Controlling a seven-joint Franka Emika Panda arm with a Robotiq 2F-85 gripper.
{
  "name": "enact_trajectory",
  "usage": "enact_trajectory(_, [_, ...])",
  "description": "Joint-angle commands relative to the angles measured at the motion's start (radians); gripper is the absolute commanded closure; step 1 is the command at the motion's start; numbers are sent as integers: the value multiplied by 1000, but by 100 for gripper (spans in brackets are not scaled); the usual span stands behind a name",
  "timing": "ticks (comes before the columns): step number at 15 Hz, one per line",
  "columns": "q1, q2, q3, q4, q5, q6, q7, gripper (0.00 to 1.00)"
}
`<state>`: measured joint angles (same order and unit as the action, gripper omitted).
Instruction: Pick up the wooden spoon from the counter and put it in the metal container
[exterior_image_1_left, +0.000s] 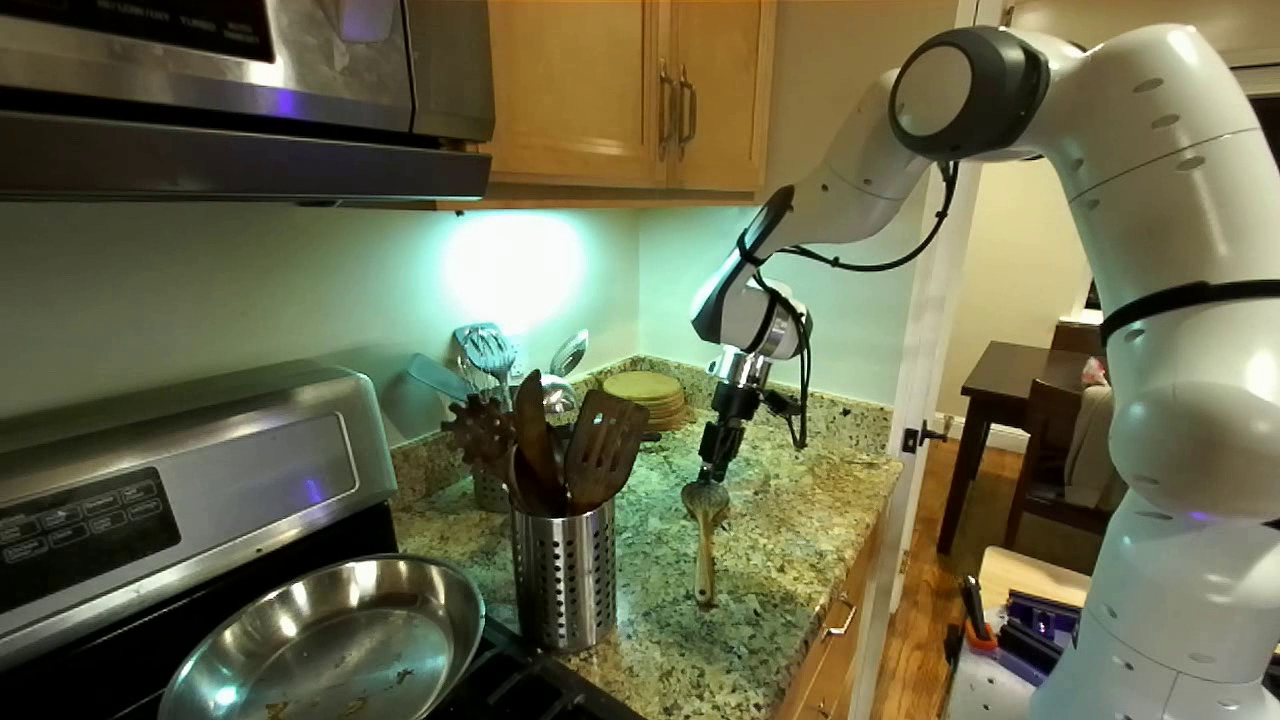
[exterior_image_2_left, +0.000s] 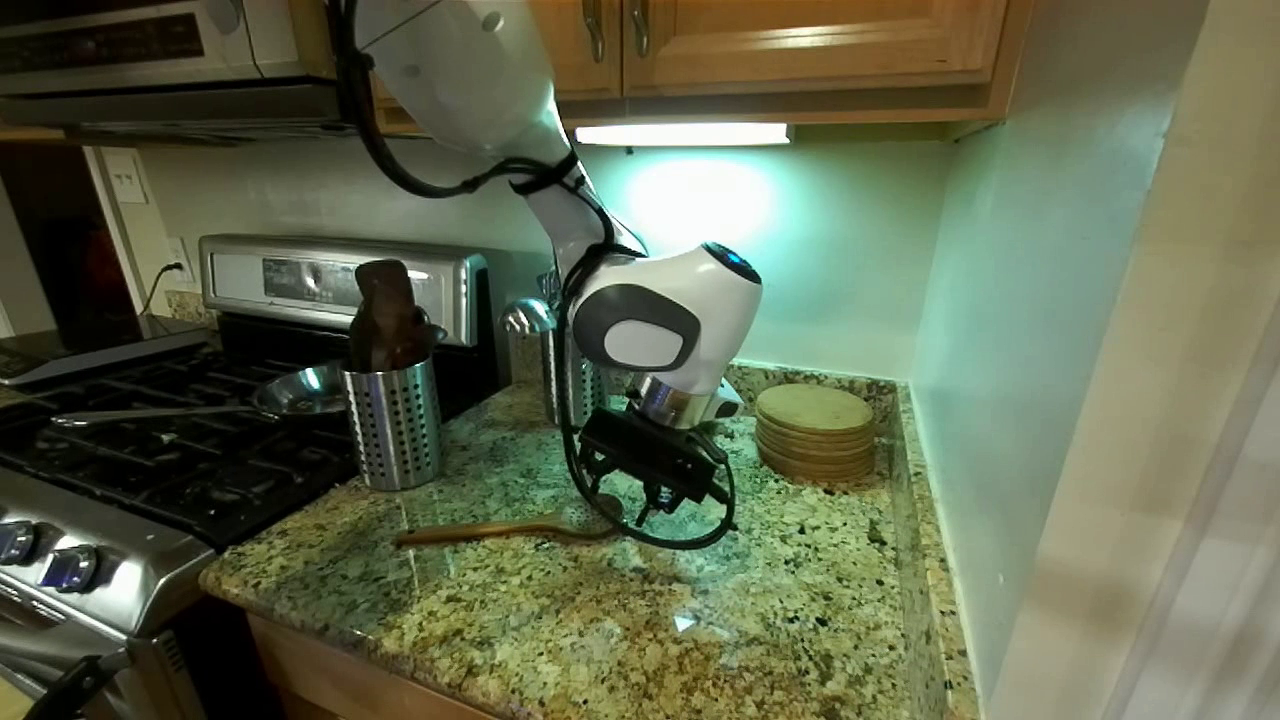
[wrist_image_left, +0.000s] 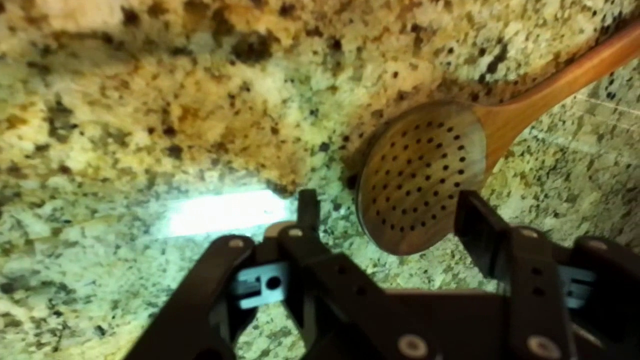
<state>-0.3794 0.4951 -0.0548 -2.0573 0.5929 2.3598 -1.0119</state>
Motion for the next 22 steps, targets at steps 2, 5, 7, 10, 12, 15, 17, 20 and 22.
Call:
enact_trajectory(2, [-9, -24, 17, -38, -1, -2, 2, 0])
enact_trajectory(5, [-11, -21, 29, -40, 8, -19, -2, 0])
enact_trajectory(7, [-10, -17, 36, -40, 8, -30, -2, 0])
enact_trajectory(10, [-5, -8, 44, -39, 4, -48, 2, 0])
enact_trajectory(12, [-8, 2, 45, -39, 8, -49, 0, 0])
enact_trajectory(15, [-34, 16, 38, -21, 17, -58, -21, 0])
enact_trajectory(17, [-57, 27, 36, -5, 29, -77, -33, 0])
enact_trajectory(20, [-94, 72, 30, 48, 48, -145, -53, 0])
enact_trajectory(22, [-115, 106, 30, 93, 66, -197, -73, 0])
